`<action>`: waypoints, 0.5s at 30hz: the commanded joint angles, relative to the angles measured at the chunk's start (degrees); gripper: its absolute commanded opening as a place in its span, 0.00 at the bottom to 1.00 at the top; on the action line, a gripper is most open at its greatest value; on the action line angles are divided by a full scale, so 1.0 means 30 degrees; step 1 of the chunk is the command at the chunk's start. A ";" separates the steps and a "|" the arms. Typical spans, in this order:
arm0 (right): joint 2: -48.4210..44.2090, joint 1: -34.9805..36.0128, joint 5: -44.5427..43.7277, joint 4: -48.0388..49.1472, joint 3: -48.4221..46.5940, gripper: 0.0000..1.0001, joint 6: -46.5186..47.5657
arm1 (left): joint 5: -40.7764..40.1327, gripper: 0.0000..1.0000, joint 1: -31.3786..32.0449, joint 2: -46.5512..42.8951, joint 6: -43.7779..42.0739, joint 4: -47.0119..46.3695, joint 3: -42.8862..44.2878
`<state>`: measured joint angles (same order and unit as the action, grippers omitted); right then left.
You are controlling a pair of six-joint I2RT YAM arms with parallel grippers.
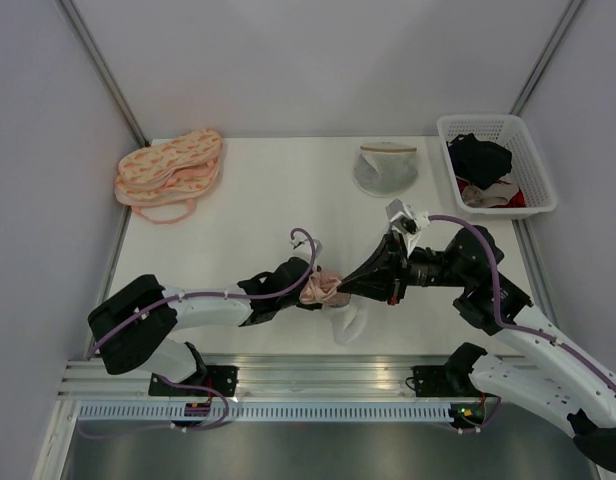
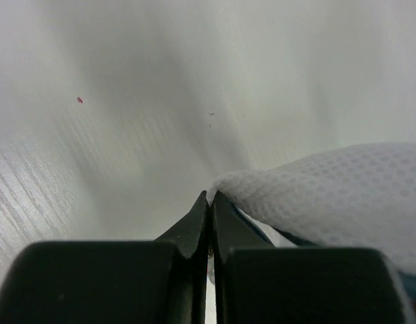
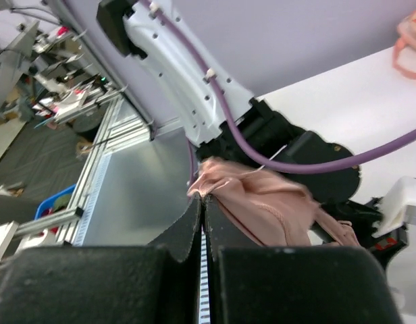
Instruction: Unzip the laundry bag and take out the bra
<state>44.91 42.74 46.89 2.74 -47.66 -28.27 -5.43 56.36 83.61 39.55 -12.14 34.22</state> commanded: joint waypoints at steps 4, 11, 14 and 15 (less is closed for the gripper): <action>-0.1401 0.0050 -0.9027 -0.2848 -0.2454 0.00 0.2450 | -0.0856 0.02 -0.0036 0.0078 0.0293 0.0471 -0.0302; -0.1933 0.0050 -1.9432 -0.3755 -0.3358 0.00 0.2685 | -0.0856 0.02 -0.0036 -0.0127 0.0352 0.0736 -0.0420; -0.0646 0.0050 -2.3560 -0.4633 -0.4323 0.00 0.2773 | -0.0798 0.02 -0.0036 -0.0390 0.0322 0.1261 -0.0157; 0.0141 0.0050 -2.4992 -0.5012 -0.4560 0.00 0.2774 | -0.0797 0.02 -0.0036 -0.0478 0.0293 0.1438 -0.0069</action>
<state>41.10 42.89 -8.27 -8.88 -58.00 -21.19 -6.96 56.34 83.64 39.57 -9.26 33.34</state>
